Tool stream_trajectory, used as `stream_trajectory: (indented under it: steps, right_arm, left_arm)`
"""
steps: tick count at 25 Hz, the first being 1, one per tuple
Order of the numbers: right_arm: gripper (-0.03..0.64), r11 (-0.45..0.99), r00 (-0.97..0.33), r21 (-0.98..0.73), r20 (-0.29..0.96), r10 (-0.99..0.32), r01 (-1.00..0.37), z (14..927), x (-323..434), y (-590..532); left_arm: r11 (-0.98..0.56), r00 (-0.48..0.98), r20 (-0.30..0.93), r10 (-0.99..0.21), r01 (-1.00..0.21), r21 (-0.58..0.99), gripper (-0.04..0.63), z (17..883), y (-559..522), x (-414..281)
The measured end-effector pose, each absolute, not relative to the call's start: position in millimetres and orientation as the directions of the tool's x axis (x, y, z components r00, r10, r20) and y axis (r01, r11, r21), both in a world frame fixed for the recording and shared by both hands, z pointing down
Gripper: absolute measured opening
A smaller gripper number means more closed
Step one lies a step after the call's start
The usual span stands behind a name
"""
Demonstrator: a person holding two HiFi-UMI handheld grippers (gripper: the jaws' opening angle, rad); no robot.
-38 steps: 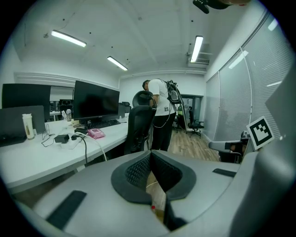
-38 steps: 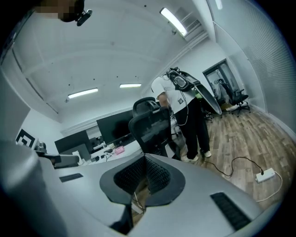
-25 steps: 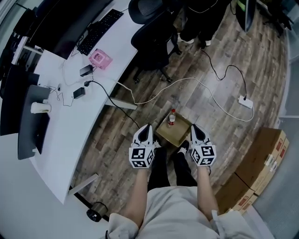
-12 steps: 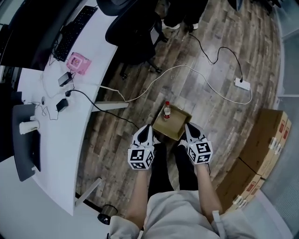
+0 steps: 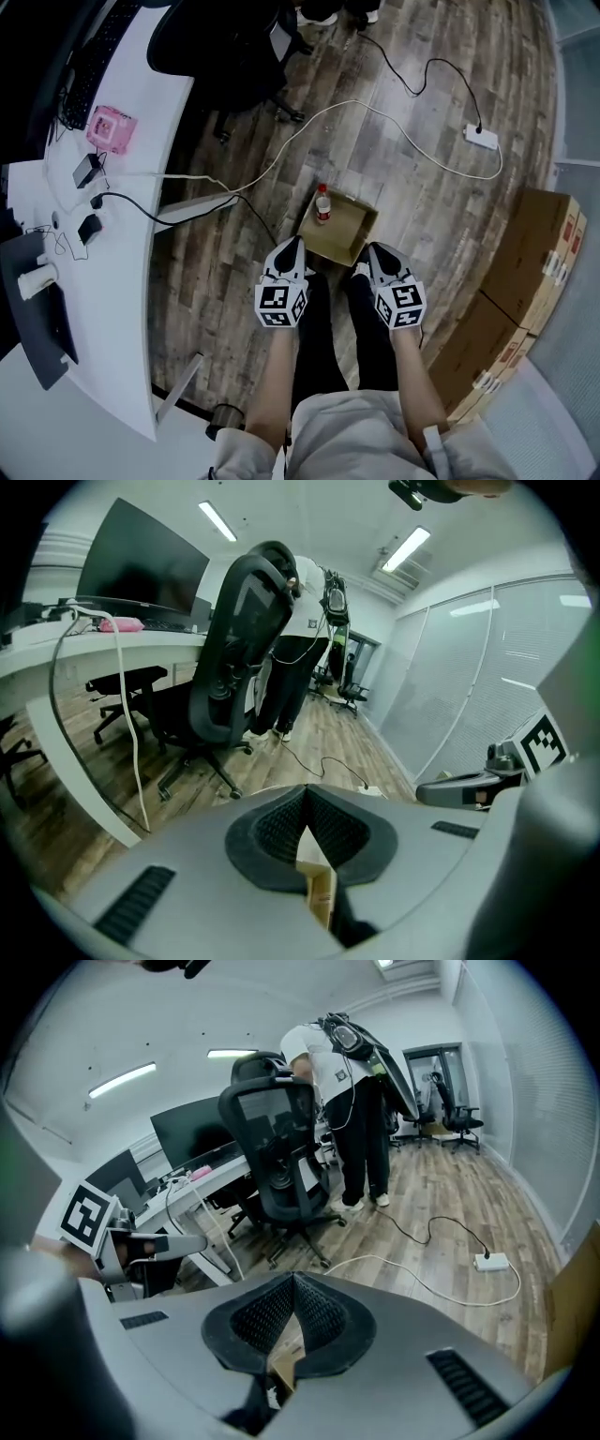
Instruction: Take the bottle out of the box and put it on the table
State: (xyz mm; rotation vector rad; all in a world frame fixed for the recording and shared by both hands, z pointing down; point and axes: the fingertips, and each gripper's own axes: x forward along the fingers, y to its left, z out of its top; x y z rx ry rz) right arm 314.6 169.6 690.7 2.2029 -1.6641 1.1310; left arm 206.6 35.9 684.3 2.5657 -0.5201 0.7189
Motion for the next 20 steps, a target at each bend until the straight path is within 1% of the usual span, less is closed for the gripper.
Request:
stream_trajectory:
  steps: [12, 20]
  right_arm:
    - [0.04, -0.438, 0.126, -0.332, 0.66, -0.74, -0.835, 779, 322, 178]
    - [0.04, -0.481, 0.129, -0.347, 0.69, -0.712, -0.805, 837, 318, 200]
  left_arm:
    - [-0.886, 0.798, 0.596, -0.094, -0.34, 0.316, 0.014, 805, 39, 248]
    - [-0.87, 0.75, 0.659, -0.055, -0.36, 0.337, 0.015, 901, 50, 248]
